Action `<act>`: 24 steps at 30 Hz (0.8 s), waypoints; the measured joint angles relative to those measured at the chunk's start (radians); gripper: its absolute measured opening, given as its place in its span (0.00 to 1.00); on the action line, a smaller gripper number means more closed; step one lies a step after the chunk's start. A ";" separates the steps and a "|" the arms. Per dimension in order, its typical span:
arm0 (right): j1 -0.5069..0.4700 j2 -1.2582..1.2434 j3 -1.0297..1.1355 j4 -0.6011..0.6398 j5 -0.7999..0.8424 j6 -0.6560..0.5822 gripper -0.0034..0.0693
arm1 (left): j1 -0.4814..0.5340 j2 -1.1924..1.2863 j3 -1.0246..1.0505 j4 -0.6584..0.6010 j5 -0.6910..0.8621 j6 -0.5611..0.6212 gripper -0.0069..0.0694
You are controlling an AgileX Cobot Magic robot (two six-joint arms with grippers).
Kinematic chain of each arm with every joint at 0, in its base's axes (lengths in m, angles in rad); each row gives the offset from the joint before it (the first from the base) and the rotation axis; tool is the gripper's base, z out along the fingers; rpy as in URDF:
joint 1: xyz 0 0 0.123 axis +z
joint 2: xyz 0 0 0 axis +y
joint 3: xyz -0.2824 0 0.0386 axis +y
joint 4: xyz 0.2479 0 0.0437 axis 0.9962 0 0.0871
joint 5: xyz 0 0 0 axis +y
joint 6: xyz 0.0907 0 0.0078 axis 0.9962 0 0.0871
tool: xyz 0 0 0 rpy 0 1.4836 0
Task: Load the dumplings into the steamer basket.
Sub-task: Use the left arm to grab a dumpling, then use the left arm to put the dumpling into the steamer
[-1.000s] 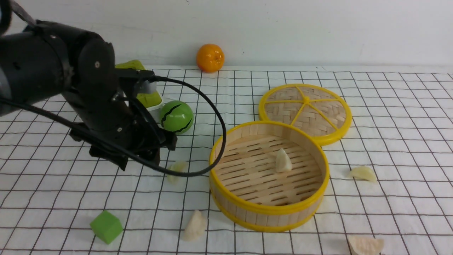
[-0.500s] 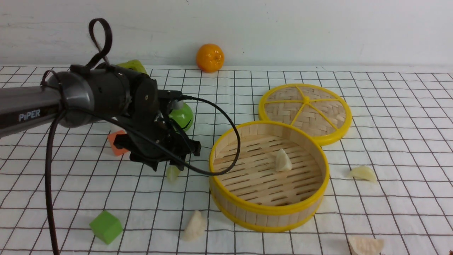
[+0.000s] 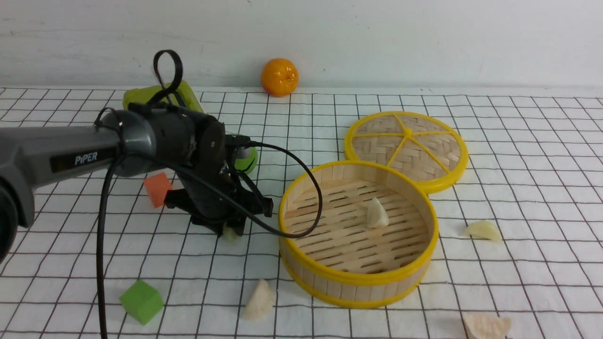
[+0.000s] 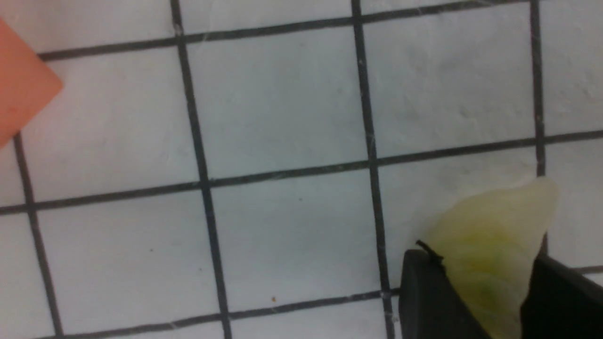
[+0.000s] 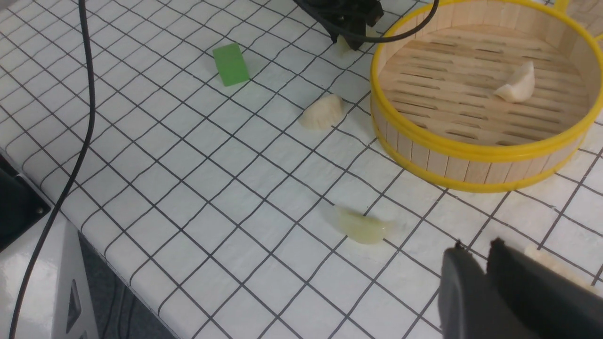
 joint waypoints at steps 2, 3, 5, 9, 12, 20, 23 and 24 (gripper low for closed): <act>0.000 0.000 0.000 0.000 -0.003 0.000 0.15 | 0.000 -0.007 -0.014 -0.001 0.035 0.000 0.33; 0.000 0.000 0.000 0.000 -0.003 0.000 0.15 | 0.000 -0.013 -0.026 -0.003 0.057 0.000 0.34; 0.000 0.000 0.000 0.000 -0.003 0.000 0.16 | -0.002 -0.035 -0.060 -0.011 0.113 0.000 0.34; 0.000 0.000 0.000 0.000 -0.007 0.000 0.16 | -0.015 -0.102 -0.159 -0.033 0.211 0.000 0.34; 0.000 0.000 0.000 0.000 -0.014 0.000 0.16 | -0.049 -0.151 -0.252 -0.059 0.276 0.000 0.34; 0.000 0.000 0.000 0.001 -0.024 0.000 0.17 | -0.261 -0.154 -0.387 -0.084 0.321 -0.021 0.34; 0.000 0.000 0.000 0.001 -0.024 0.000 0.17 | -0.289 -0.114 -0.387 -0.088 0.285 -0.067 0.34; 0.000 0.000 0.000 0.001 -0.022 0.000 0.17 | -0.291 -0.093 -0.387 -0.090 0.271 -0.092 0.34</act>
